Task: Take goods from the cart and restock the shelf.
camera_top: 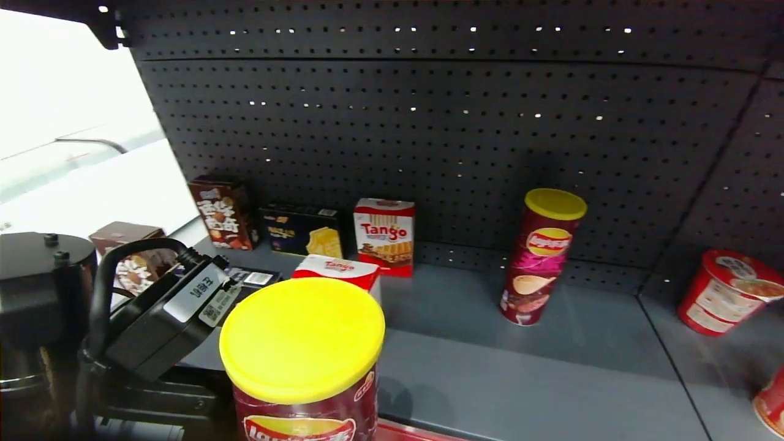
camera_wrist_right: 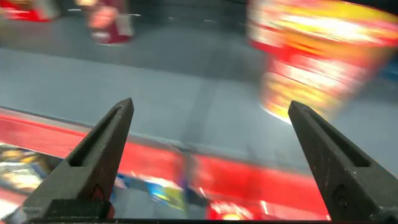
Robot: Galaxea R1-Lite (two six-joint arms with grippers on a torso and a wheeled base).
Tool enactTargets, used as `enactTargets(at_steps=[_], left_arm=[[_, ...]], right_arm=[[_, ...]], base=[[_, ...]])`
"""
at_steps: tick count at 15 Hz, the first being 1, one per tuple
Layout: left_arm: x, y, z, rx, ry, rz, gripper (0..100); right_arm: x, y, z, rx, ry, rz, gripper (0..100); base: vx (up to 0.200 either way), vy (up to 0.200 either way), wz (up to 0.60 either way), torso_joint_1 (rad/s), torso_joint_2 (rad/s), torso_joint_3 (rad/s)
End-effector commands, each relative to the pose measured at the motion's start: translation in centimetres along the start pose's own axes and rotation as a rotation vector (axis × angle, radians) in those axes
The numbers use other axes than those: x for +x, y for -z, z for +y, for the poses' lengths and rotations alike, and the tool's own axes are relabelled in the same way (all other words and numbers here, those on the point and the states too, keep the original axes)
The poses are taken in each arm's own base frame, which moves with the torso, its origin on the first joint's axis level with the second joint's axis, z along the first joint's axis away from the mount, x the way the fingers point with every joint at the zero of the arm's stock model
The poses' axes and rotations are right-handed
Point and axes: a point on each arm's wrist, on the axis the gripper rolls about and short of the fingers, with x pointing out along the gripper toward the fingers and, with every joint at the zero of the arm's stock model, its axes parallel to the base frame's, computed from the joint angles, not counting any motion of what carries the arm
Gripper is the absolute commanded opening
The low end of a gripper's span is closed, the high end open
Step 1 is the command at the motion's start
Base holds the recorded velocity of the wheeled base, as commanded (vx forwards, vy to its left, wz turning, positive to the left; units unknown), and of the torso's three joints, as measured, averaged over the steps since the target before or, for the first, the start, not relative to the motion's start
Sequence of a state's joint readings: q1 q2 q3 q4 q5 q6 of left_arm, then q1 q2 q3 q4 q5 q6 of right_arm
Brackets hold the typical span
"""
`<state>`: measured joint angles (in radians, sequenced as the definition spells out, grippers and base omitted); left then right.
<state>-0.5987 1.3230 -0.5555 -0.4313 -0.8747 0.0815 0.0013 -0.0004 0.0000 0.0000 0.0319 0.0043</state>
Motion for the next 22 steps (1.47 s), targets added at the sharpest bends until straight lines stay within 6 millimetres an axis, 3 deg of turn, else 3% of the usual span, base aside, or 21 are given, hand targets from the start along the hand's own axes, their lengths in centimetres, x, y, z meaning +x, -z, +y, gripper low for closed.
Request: enactTargets(at_steps=[1, 4, 14, 15, 16, 17, 19, 22], left_arm=[[0.0, 0.1, 0.1, -0.003, -0.002, 0.001, 0], [-0.1, 0.1, 0.1, -0.004, -0.007, 0.001, 0], [-0.2, -0.3, 0.4, 0.002, -0.03, -0.009, 0], [-0.2, -0.3, 0.3, 0.003, -0.038, -0.006, 0], [-0.2, -0.3, 0.3, 0.005, -0.042, -0.008, 0], [0.1, -0.6, 0.2, 0.013, -0.051, -0.008, 0], [0.3, -0.2, 0.4, -0.001, -0.061, 0.006, 0], [0.2, -0.2, 0.4, -0.001, -0.068, 0.004, 0]], right_arm=[[0.0, 0.0, 0.0, 0.0, -0.001, 0.0, 100], [0.0, 0.0, 0.0, 0.002, -0.001, 0.0, 100], [0.2, -0.1, 0.0, 0.004, -0.008, 0.039, 100], [0.7, -0.5, -0.1, 0.059, 0.065, 0.083, 100], [0.7, -1.5, -0.1, 0.068, 0.063, 0.061, 100], [1.9, -9.5, -0.1, 0.058, -0.081, 0.029, 100], [2.8, -10.8, 0.1, -0.137, -0.185, 0.075, 100], [6.2, -13.2, 1.4, -0.17, -0.439, 0.17, 100]], base=[[0.0, 0.0, -0.6, 0.002, 0.0, 0.007], [0.0, 0.0, -0.6, 0.002, 0.0, 0.001], [0.0, 0.0, 0.0, 0.0, 0.0, 0.0], [0.0, 0.0, 0.0, 0.0, 0.0, 0.0], [0.0, 0.0, 0.0, 0.0, 0.0, 0.0], [0.0, 0.0, 0.0, 0.0, 0.0, 0.0], [0.0, 0.0, 0.0, 0.0, 0.0, 0.0], [0.0, 0.0, 0.0, 0.0, 0.0, 0.0]])
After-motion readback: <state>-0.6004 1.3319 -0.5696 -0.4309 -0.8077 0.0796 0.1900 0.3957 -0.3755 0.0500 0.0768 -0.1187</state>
